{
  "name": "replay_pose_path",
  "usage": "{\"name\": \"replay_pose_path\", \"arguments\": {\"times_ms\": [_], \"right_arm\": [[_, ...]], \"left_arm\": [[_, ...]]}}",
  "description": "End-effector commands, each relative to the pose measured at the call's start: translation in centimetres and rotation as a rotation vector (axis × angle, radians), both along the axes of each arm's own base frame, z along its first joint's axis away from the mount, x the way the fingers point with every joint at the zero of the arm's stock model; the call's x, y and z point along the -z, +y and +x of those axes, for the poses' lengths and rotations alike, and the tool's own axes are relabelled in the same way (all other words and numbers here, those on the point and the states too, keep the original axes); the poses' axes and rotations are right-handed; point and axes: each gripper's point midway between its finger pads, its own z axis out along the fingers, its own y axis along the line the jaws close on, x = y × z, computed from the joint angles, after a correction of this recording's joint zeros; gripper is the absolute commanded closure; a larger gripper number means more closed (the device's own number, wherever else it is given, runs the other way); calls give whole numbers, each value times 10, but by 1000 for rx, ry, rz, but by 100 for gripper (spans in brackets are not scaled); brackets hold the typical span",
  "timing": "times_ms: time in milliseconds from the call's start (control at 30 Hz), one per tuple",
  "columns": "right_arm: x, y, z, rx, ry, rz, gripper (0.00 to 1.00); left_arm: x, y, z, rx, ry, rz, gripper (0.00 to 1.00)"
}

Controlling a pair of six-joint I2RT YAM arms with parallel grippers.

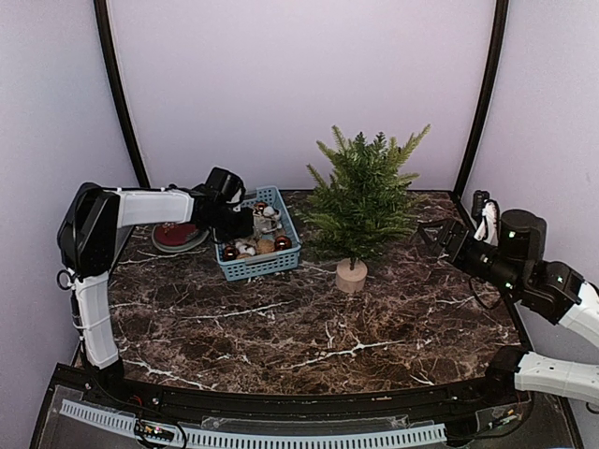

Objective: Decorate the small christmas tree
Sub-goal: Pick up the light string from the bin, then place the light string in the bin.

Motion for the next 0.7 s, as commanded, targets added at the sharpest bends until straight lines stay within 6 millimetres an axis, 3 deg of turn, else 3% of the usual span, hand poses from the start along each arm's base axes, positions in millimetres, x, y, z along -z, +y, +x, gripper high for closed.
{"name": "replay_pose_path", "arguments": {"times_ms": [0, 233, 467, 667], "right_arm": [[-14, -8, 0, 30, -42, 9, 1], [-20, -10, -1, 32, -52, -2, 1], [-21, -8, 0, 28, -51, 5, 2], [-27, -9, -3, 22, -61, 14, 1]], "left_arm": [[-109, -9, -3, 128, -244, -96, 100], [-166, -12, -25, 228, -324, -128, 100], [-204, -13, -34, 260, -358, -152, 100], [-264, -15, -44, 286, -461, -206, 100]]}}
